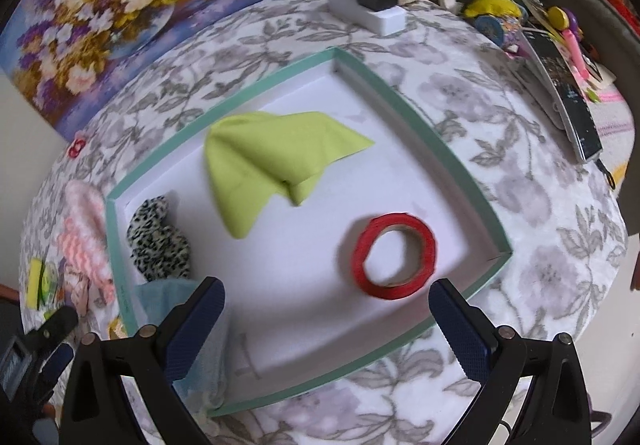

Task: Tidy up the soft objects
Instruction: 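Grasp the gold round tin with the right gripper while the left gripper grasps the green tissue pack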

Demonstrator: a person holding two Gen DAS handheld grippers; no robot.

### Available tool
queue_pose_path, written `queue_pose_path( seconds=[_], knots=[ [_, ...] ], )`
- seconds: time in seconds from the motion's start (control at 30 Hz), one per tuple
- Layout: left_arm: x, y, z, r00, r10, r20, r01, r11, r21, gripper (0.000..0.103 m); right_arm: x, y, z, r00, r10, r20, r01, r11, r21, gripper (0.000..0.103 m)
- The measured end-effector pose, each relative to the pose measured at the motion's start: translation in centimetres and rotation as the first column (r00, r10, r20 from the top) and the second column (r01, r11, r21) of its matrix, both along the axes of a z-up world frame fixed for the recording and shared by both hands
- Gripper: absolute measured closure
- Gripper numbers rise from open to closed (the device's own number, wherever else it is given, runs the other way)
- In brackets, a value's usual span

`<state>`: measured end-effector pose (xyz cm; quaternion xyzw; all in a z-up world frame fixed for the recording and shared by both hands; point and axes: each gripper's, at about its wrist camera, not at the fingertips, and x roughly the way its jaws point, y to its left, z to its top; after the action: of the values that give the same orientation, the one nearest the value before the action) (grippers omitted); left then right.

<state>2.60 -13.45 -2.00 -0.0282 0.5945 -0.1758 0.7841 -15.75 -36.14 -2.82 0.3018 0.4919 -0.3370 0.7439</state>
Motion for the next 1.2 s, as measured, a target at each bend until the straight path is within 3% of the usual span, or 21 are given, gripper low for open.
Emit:
queue_pose_path(
  seconds=[0.3,0.6,0.97,1.2],
  knots=[
    [3.2,6.7,-0.6,0.983,0.186,0.005,-0.185,0.975,0.124,0.008,2.8,3.8,0.6,0.996,0.089,-0.005,-0.089,0.996,-0.016,0.0],
    [5.3,14.0,-0.2,0.951,0.309,0.023,-0.309,0.939,0.149,0.008,6.7,9.9,2.0,0.976,0.219,0.004,-0.219,0.974,-0.051,0.0],
    [6.8,20.2,-0.3,0.921,0.389,0.021,-0.387,0.908,0.163,0.008,10.6,17.1,2.4,0.928,0.372,0.004,-0.371,0.926,-0.066,0.0],
    [7.1,21.4,-0.8,0.915,0.404,-0.004,-0.398,0.903,0.163,0.008,11.8,19.6,0.9,0.899,0.435,0.04,-0.437,0.899,0.028,0.0]
  ],
)
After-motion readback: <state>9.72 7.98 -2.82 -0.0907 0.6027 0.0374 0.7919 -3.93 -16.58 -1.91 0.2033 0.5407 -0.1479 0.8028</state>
